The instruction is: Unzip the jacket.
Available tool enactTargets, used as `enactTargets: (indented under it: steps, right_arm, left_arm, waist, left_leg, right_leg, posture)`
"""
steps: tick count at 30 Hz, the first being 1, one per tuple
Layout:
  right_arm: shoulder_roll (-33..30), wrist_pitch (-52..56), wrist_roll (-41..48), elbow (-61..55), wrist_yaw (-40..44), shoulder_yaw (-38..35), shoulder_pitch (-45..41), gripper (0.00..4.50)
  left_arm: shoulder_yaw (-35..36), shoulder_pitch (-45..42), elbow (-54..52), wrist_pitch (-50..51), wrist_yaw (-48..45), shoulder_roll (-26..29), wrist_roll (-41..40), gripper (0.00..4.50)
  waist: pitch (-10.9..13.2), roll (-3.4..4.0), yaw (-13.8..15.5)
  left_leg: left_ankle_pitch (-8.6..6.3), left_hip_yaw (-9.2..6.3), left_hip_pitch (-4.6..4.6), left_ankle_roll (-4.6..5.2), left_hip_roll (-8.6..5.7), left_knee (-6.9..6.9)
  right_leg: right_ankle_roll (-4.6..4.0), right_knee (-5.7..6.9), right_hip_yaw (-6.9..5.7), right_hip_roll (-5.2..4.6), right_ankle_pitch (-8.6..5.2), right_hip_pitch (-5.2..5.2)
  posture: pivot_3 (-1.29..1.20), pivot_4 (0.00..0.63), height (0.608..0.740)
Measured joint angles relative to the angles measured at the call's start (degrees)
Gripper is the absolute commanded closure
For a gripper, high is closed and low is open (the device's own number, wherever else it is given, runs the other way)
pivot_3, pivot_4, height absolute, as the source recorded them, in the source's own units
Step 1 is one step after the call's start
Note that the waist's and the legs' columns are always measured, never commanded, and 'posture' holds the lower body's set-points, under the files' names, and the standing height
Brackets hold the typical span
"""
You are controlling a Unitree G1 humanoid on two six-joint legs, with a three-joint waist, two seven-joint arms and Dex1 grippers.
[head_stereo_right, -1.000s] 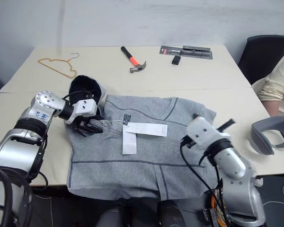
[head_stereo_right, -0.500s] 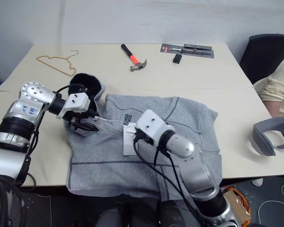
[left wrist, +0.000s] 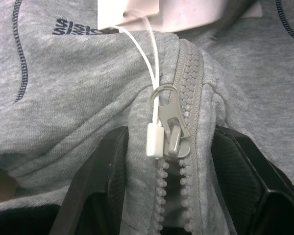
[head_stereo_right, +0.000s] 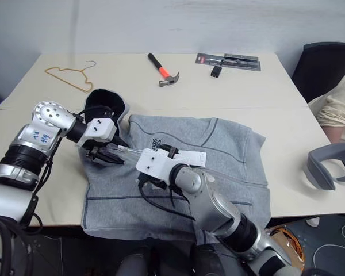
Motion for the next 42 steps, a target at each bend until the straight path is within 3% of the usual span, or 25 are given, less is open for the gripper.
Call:
enactTargets:
  steps: [6, 10, 16, 21, 25, 31, 35, 42]
  right_arm:
    - [-1.65, -2.92, -3.38, 3.37, -1.36, 0.75, 0.17, 0.07]
    - [5.01, 0.47, -0.14, 1.26, -1.41, -4.01, 3.72, 0.07]
    - [6.46, 1.39, 2.47, -2.9, 1.46, 0.57, 3.14, 0.07]
    - [-0.44, 0.97, -2.4, -2.12, 2.21, 8.32, 1.12, 0.07]
    - [-6.96, -1.57, -8.02, -3.76, 2.29, 10.13, 0.77, 0.07]
    - [-11.19, -1.31, -12.4, -4.65, 1.53, 3.22, 2.26, 0.07]
    - [-7.45, -1.19, -11.8, -4.58, 0.33, -2.41, 4.09, 0.07]
    - [-1.98, -5.48, -11.02, 2.72, -1.73, -3.96, 3.53, 0.07]
  left_arm:
    - [0.11, -1.95, 2.32, -0.44, 0.0, -1.72, 0.66, 1.88]
    - [0.25, -1.56, 2.68, -1.56, 0.0, -1.61, 1.21, 1.88]
    - [0.31, -1.18, 3.08, -3.69, 0.0, -1.64, 1.74, 1.88]
    - [0.31, -1.18, 3.45, -4.02, 0.0, -1.67, 2.08, 1.88]
    - [0.31, -1.22, 4.8, -4.49, 0.0, -1.73, 2.21, 1.88]
    - [0.52, -2.04, 7.19, -5.47, 0.0, -2.4, 3.12, 1.88]
    - [0.92, -2.21, 7.62, -5.7, 0.0, -3.47, 3.56, 1.88]
    - [1.64, -3.5, 9.0, -5.67, 0.0, -5.04, 3.83, 1.88]
  waist:
    - [0.0, 0.0, 0.01]
    - [-0.01, -0.03, 0.05]
    - [-0.01, -0.03, -0.14]
    - [-0.01, -0.03, -0.07]
    - [-0.02, -0.04, 0.05]
    - [-0.01, -0.07, 0.19]
    - [-0.01, -0.08, 0.03]
    - [0.0, -0.08, 0.04]
  left_leg:
    - [0.0, 0.02, 0.0, 0.0, 0.0, 0.03]
    - [0.02, -0.01, -0.01, -0.03, 0.04, -0.03]
    - [0.01, 0.0, -0.01, -0.01, 0.02, -0.02]
    - [-0.01, 0.0, -0.01, 0.02, -0.01, 0.0]
    - [-0.02, 0.0, -0.01, 0.03, -0.02, 0.03]
    - [-0.02, -0.01, -0.02, 0.04, -0.01, 0.1]
    - [0.0, 0.0, -0.01, 0.01, 0.02, -0.04]
    - [-0.01, 0.03, -0.02, 0.02, -0.02, -0.01]
  right_leg:
    - [0.0, 0.01, 0.01, 0.0, 0.0, 0.0]
    - [0.0, 0.03, 0.0, 0.02, 0.0, -0.01]
    - [0.0, 0.01, 0.0, 0.0, 0.0, -0.02]
    - [0.0, -0.02, 0.0, -0.03, 0.0, -0.02]
    - [0.0, -0.03, -0.01, -0.04, 0.0, 0.0]
    - [0.02, -0.02, -0.03, -0.03, 0.01, 0.03]
    - [0.01, -0.04, -0.02, 0.02, 0.01, 0.0]
    - [0.01, -0.06, -0.01, -0.01, 0.01, 0.0]
  posture:
    - [0.0, 0.15, 0.74]
    - [0.0, 0.15, 0.74]
    - [0.0, 0.15, 0.74]
    - [0.0, 0.15, 0.74]
    - [0.0, 0.15, 0.74]
    - [0.0, 0.15, 0.74]
    - [0.0, 0.15, 0.74]
    - [0.0, 0.15, 0.74]
